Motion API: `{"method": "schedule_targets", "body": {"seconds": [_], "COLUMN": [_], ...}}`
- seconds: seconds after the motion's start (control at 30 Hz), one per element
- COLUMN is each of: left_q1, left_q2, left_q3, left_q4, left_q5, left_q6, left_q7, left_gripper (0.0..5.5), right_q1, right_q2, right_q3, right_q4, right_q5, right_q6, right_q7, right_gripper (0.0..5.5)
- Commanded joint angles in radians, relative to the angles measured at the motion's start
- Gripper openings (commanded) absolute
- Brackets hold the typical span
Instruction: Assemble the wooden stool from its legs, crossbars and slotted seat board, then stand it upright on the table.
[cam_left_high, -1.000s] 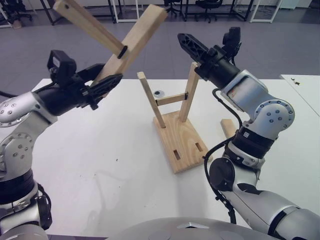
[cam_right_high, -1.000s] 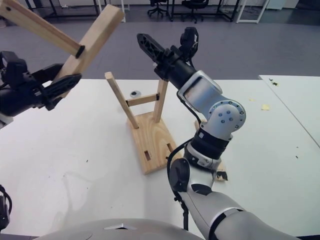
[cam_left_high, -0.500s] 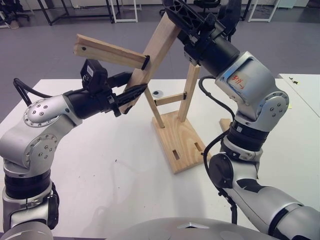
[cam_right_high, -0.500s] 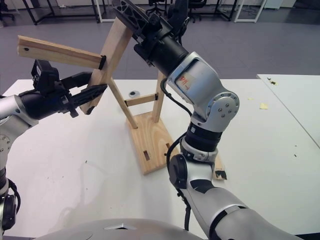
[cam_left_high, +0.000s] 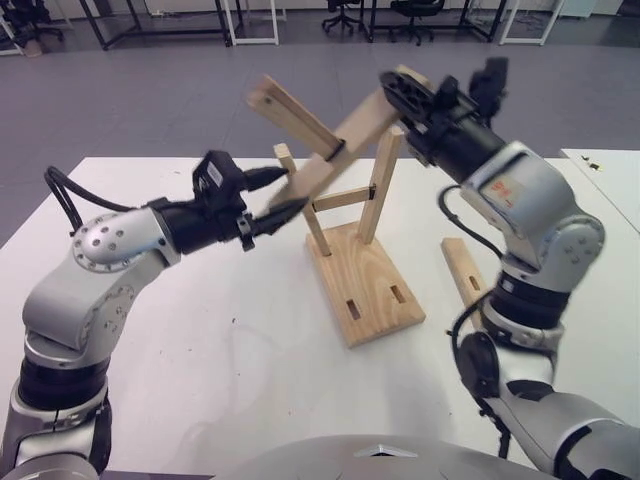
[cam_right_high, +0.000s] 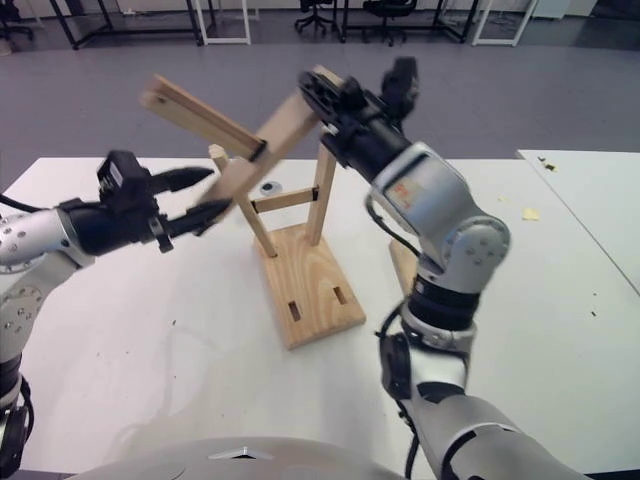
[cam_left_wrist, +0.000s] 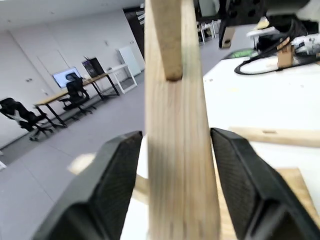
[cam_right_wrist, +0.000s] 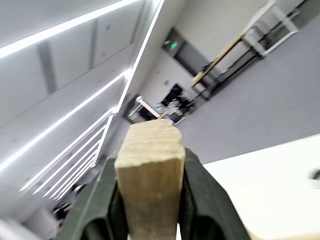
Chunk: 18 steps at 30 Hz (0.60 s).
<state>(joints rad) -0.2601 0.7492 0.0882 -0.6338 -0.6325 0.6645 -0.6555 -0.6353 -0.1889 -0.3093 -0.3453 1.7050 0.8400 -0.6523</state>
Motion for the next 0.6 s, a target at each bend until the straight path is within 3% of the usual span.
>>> {"method": "schedule_targets", "body": {"seconds": [0.03,0.3,0.4,0.6], "left_q1": [0.074,0.195,0.216,0.192], "left_q2": [0.006,-0.013,-0.007,-0.024], "left_q3": [-0.017,0.01,0.008,0.007], "left_q4": [-0.017,-0.014,-0.015,-0.002], "left_q5": [0.028,0.039,0.049,0.054], "left_q6": [-0.028,-0.031,-0.038,-0.026], "left_q7": [-0.022,0.008,0.011,0.025], "left_gripper": [3.26,4.68,4.69,4.69], "right_q1": [0.102,0.406,0.453,0.543], "right_q2": [-0.119,-0.438,-0.501,-0.486], "right_q3": [-0.023,-0.09,-0.08,-0.021], "right_q4": [-0.068,-0.12,-0.125,-0.168], "right_q5": [0.1,0.107,0.007,-0.257], "right_q6": [-0.016,0.036,0.035,-0.02], "right_q7": [-0.024,0.107,0.211,0.405], "right_gripper": [1.04,1.04,1.04,1.04]}}
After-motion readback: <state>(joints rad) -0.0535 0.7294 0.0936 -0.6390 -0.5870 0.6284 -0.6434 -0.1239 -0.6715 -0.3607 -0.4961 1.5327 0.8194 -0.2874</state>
